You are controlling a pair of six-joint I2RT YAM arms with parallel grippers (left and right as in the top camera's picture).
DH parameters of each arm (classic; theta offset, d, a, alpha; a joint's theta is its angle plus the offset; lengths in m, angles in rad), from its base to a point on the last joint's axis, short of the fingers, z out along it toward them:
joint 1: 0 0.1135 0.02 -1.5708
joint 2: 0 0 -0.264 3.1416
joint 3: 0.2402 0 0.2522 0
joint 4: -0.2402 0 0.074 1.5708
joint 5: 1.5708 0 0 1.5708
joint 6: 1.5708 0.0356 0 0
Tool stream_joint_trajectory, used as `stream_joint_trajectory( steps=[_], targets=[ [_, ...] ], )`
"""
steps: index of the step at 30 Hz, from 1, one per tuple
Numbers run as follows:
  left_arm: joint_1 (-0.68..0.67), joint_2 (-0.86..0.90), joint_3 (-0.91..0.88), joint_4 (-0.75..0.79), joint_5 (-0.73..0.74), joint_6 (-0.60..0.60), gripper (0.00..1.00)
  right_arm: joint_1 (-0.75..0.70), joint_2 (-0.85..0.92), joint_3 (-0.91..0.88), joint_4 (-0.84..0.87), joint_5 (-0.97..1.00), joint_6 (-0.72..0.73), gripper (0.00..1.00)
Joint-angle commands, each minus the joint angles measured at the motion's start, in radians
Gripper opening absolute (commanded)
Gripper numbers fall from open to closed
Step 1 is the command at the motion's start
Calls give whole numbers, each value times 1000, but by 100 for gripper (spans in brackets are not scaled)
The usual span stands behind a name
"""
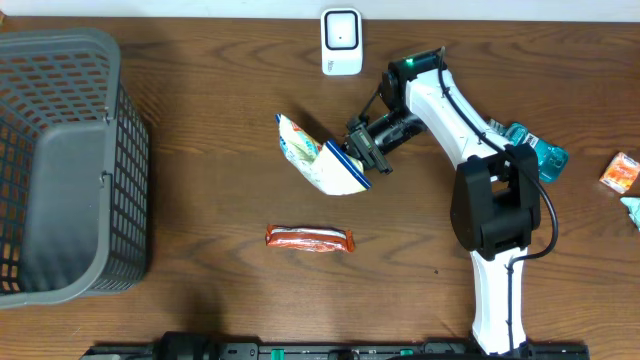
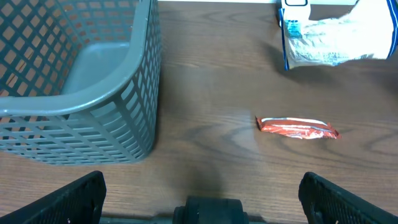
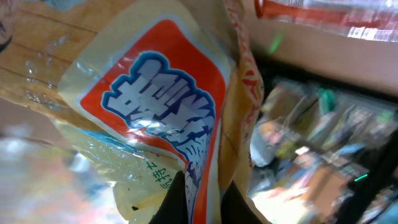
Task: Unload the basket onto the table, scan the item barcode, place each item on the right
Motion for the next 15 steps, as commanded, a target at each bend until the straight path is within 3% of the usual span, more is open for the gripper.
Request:
stream_joint_trajectory(
  steps=[1,4,7,12,15],
  targets=[
    [5,4,-2,-76,-6,-1,99,0,-10,10,-3,-150,263,1],
    [5,4,-2,-76,-6,-1,100,1,-10,10,-3,-218,297,1],
    [5,4,-2,-76,-6,-1,99,-1,-10,10,15,-162,297,2],
    [5,4,-2,-76,-6,-1,99,-10,-10,10,142,360,242,1],
    [5,4,-2,-76,-6,-1,99,-25,-10,10,154,573,229,1]
  ],
)
